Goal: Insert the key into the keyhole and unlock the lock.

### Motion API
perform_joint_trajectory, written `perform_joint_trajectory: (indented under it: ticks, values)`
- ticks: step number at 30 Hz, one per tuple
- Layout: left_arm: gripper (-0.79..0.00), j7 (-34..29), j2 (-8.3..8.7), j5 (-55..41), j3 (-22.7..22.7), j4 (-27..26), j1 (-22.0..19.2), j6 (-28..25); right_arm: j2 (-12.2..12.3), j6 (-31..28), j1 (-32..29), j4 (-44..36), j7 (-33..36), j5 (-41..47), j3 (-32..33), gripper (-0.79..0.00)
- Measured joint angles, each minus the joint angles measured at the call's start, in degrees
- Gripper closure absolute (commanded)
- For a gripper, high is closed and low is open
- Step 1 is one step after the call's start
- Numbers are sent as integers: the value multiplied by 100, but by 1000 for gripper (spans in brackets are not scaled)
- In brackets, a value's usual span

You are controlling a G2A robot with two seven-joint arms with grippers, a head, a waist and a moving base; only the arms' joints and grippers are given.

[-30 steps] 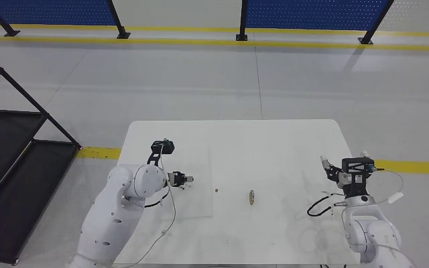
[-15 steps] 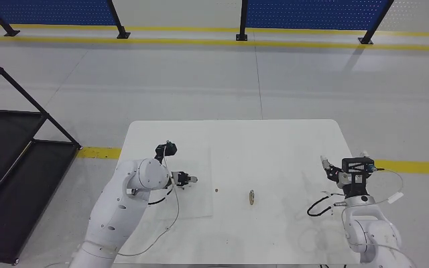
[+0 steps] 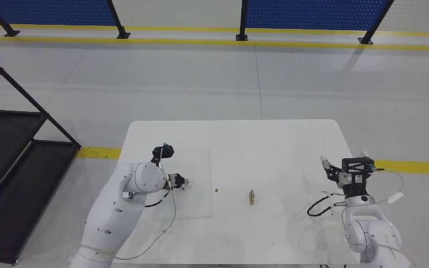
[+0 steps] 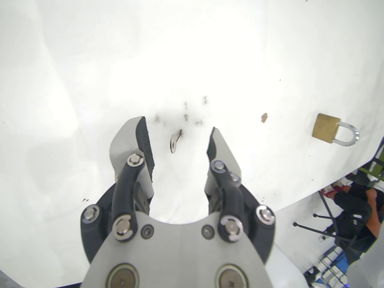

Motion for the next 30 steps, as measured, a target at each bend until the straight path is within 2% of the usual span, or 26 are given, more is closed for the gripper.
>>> perform_joint_trajectory:
  ticks: [4,10,14,23,30]
  values:
    - [-292,40,11,-29,17,35,22,-45,0,0,0,0,0,0,0,-785]
    - [-197,72,28,-48,56,80,10,-86,0,0,0,0,0,0,0,-785]
    - [-194,78,39,-67,72,90,7,-101,0,0,0,0,0,0,0,-785]
    - [-120,109,59,-107,136,177,-16,-102,0,0,0,0,0,0,0,-785]
    - [-123,96,76,-98,193,165,-33,-103,0,0,0,0,0,0,0,-785]
